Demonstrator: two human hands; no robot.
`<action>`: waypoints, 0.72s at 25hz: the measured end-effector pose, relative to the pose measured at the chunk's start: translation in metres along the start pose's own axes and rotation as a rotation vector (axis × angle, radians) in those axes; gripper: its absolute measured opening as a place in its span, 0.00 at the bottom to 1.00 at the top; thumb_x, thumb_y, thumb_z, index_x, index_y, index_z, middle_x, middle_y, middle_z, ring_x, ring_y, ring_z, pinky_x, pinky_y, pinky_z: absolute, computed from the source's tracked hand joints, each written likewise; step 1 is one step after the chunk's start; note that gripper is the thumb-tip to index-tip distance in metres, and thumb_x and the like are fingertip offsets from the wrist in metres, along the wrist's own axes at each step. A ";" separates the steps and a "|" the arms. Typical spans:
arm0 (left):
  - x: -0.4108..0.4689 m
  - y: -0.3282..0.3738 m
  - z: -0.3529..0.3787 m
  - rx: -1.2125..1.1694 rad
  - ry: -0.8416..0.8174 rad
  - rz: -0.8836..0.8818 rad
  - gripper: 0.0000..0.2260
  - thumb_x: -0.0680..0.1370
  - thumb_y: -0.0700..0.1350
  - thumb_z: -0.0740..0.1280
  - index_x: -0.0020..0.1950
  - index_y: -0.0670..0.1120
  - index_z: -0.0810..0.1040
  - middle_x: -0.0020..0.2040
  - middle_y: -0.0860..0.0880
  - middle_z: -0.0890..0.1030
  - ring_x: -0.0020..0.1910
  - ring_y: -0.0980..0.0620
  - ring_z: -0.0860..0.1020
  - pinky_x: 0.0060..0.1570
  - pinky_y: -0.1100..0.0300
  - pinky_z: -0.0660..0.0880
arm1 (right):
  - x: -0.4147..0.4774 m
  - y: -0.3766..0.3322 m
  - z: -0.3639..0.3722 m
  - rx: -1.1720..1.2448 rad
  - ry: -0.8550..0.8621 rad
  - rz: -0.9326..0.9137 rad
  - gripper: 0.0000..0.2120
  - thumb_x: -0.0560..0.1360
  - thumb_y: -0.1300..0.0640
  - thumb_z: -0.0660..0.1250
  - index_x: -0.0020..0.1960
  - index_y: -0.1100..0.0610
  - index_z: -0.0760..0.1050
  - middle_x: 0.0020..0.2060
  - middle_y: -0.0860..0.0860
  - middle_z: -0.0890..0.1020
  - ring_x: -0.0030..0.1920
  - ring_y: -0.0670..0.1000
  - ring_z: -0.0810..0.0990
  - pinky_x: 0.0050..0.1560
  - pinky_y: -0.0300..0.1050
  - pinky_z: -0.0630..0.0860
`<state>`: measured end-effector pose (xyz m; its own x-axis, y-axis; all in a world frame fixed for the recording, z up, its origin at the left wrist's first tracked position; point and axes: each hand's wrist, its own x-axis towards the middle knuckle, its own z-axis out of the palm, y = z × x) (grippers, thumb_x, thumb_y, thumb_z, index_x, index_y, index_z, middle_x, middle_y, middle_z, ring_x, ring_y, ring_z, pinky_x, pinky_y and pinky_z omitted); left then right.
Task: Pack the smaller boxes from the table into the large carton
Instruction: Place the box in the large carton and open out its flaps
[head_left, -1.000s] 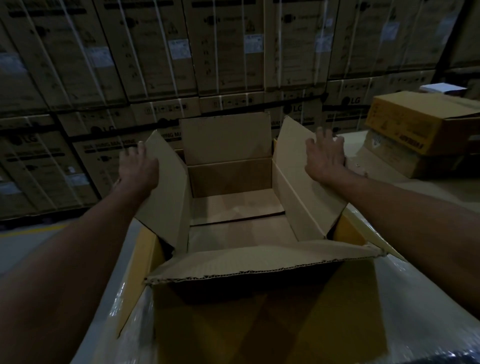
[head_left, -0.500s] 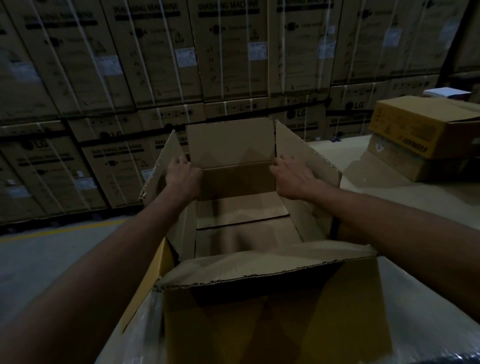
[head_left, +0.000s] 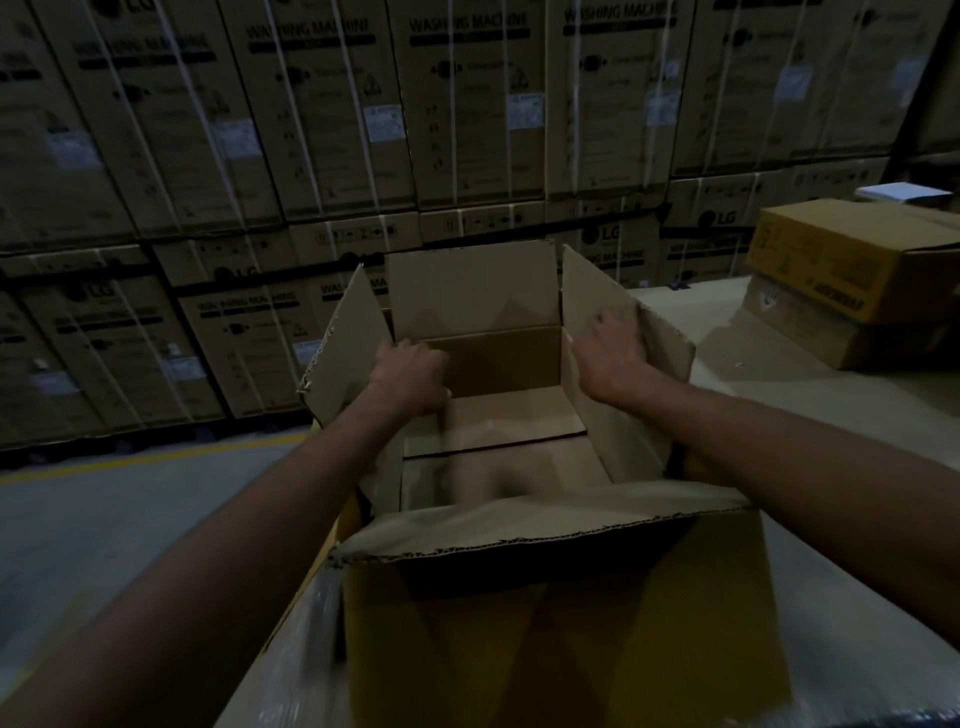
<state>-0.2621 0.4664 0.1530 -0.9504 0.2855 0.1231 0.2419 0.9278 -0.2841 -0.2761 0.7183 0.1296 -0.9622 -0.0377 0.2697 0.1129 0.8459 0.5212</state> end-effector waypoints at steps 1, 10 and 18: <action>0.000 0.005 -0.002 -0.017 -0.008 0.015 0.17 0.79 0.57 0.66 0.63 0.49 0.76 0.64 0.46 0.79 0.65 0.44 0.76 0.62 0.49 0.68 | -0.002 0.004 0.002 -0.032 -0.018 0.033 0.16 0.74 0.48 0.65 0.61 0.48 0.79 0.62 0.56 0.77 0.64 0.60 0.70 0.68 0.66 0.61; 0.024 0.112 -0.049 -0.486 -0.078 0.180 0.23 0.79 0.56 0.68 0.72 0.51 0.74 0.67 0.48 0.78 0.66 0.47 0.76 0.63 0.49 0.74 | -0.016 0.066 0.017 0.268 0.030 0.211 0.22 0.75 0.54 0.68 0.68 0.56 0.72 0.68 0.59 0.71 0.68 0.61 0.68 0.64 0.57 0.69; 0.026 0.222 -0.078 -0.464 -0.331 0.407 0.33 0.82 0.60 0.62 0.81 0.43 0.58 0.77 0.43 0.67 0.72 0.43 0.69 0.69 0.49 0.70 | -0.016 0.114 0.032 0.674 -0.113 0.304 0.22 0.77 0.56 0.65 0.70 0.52 0.71 0.57 0.57 0.81 0.56 0.59 0.81 0.44 0.47 0.73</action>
<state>-0.2174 0.6989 0.1670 -0.7582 0.6126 -0.2234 0.5798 0.7901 0.1986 -0.2559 0.8322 0.1587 -0.9365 0.2742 0.2187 0.2368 0.9543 -0.1824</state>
